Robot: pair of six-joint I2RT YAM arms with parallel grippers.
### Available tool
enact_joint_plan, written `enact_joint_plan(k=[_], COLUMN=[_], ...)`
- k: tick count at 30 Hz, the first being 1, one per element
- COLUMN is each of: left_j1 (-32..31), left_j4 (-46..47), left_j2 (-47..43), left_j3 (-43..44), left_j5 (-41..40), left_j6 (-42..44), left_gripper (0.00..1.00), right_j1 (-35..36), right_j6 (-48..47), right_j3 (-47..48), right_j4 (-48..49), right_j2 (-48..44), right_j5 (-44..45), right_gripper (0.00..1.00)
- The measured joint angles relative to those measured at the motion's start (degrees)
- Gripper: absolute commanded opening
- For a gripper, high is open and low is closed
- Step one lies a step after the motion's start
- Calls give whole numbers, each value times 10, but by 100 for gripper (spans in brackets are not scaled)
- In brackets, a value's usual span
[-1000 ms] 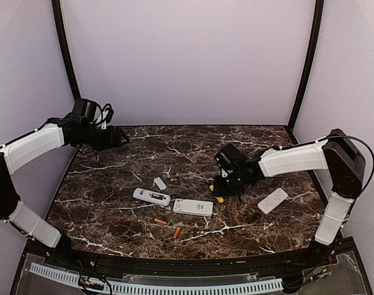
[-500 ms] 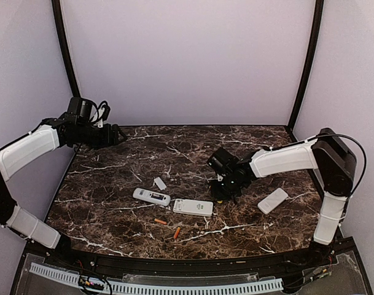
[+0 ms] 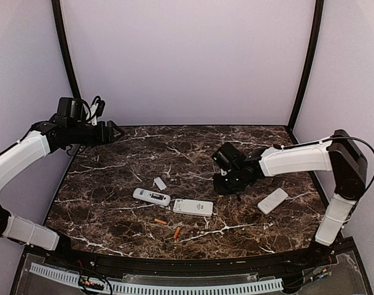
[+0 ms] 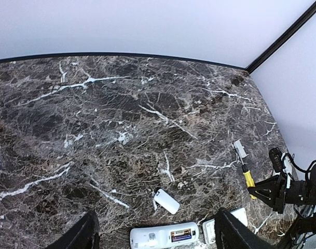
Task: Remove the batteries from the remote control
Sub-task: Pick up the screwdriver from the center of the board.
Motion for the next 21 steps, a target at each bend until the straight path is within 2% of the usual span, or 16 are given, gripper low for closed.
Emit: enact_joint_plan(k=[6, 12, 21], left_j1=[-10, -46, -74], left_j4=[48, 85, 166], left_j2=[-22, -19, 4], left_j3=[-12, -25, -40], left_j5=[71, 179, 330], left_j6=[9, 15, -16], left_gripper=[77, 77, 82], right_j1=[-2, 1, 44], right_j6=[-50, -91, -108], right_j3=[5, 19, 71], right_j4=[19, 80, 141], right_j2=[-85, -136, -136], right_j5=[-31, -161, -341], right_gripper=[0, 0, 0])
